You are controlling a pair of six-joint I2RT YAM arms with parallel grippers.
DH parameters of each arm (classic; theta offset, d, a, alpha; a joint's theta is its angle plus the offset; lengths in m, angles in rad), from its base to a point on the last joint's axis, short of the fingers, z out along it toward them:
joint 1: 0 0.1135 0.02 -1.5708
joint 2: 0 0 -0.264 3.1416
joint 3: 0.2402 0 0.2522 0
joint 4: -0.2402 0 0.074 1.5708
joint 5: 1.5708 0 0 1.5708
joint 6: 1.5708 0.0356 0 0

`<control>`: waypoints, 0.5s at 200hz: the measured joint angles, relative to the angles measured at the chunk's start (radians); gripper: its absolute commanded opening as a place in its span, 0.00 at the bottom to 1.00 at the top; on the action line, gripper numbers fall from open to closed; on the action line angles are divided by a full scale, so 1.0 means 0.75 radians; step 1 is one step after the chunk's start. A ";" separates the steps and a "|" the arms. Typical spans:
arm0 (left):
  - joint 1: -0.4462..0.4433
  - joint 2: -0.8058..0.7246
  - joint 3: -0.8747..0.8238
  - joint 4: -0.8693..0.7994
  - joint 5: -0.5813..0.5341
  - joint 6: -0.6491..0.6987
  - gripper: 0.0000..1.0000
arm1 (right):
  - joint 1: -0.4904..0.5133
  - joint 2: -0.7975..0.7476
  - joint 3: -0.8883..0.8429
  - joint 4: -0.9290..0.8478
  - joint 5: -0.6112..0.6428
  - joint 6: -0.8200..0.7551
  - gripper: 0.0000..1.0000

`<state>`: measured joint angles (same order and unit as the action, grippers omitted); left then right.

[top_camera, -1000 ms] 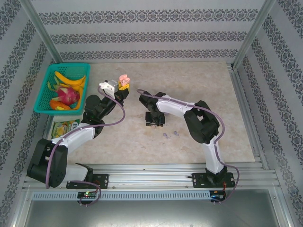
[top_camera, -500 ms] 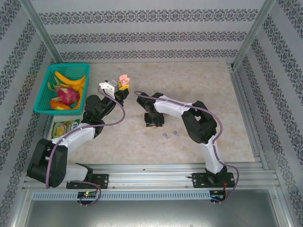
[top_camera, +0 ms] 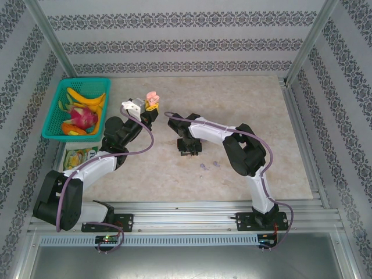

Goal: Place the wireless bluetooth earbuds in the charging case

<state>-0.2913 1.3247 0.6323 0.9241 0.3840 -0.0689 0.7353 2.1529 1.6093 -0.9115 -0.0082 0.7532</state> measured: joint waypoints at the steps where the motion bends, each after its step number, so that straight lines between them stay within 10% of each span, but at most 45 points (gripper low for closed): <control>1: 0.000 0.000 0.000 0.000 0.000 0.000 0.00 | 0.000 0.000 0.000 0.001 0.000 -0.001 0.28; 100: 0.000 0.000 0.000 -0.001 0.000 -0.001 0.00 | -0.004 -0.077 -0.097 0.094 0.040 -0.001 0.24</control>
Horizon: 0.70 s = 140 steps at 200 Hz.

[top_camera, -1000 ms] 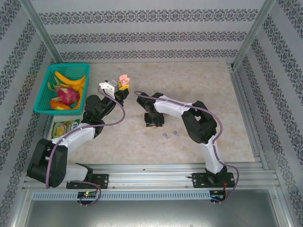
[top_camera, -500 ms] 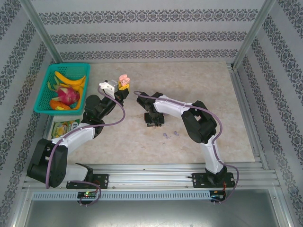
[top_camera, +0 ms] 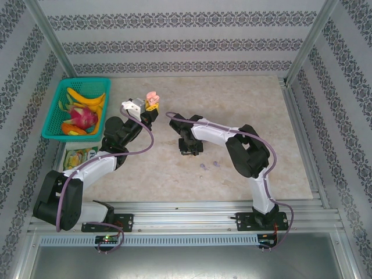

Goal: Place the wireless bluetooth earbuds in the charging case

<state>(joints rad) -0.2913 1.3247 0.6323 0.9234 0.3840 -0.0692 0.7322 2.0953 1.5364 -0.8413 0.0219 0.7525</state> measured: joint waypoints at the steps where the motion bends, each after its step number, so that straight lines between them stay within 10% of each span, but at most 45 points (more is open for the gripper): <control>1: 0.000 0.000 0.000 0.000 0.000 0.001 0.00 | -0.001 -0.001 -0.001 0.001 0.001 0.000 0.24; 140: 0.000 -0.015 -0.031 -0.048 0.005 0.001 0.00 | -0.006 -0.347 -0.186 0.166 0.137 -0.023 0.23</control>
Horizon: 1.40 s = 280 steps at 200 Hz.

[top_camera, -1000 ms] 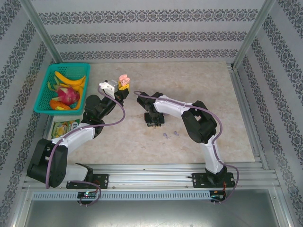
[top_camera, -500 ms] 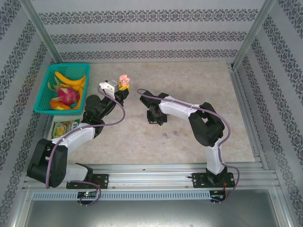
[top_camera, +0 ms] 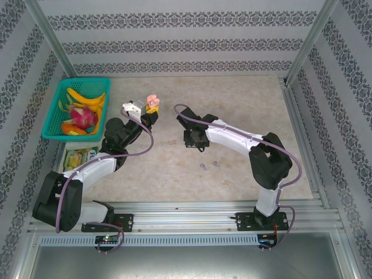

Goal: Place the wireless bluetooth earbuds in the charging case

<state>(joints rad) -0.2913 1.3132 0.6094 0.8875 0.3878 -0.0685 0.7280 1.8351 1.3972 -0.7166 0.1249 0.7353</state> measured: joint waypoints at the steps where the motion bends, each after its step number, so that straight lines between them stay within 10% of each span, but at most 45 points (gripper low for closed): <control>1: 0.000 0.000 0.000 -0.001 0.001 0.000 0.00 | 0.000 -0.005 -0.001 0.001 0.001 -0.001 0.23; 280: -0.026 0.208 0.145 -0.076 0.521 -0.077 0.00 | -0.014 -0.431 0.223 0.351 -0.049 -0.491 0.26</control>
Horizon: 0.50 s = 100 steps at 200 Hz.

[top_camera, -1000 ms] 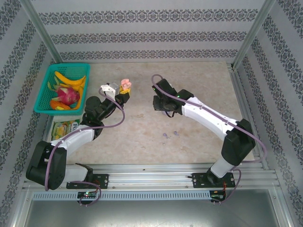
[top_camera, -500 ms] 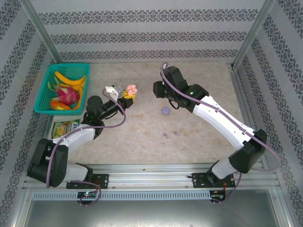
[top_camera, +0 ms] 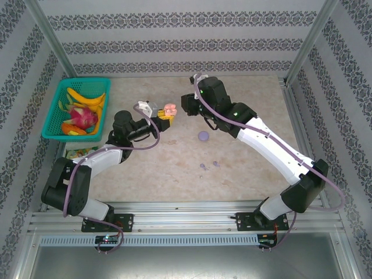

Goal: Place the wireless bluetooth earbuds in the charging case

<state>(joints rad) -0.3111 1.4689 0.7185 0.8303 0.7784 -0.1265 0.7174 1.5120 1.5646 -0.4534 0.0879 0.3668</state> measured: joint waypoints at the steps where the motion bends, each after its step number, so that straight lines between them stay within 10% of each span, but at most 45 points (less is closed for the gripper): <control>1: -0.001 0.001 0.001 0.000 0.000 -0.001 0.00 | 0.001 0.000 0.000 0.001 0.000 -0.002 0.26; 100: -0.013 0.036 0.060 0.054 0.000 -0.068 0.00 | 0.050 -0.003 -0.214 0.352 -0.014 -0.151 0.26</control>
<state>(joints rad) -0.3210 1.4956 0.7635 0.8711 0.7784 -0.1772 0.7551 1.5101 1.4040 -0.1894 0.0772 0.2539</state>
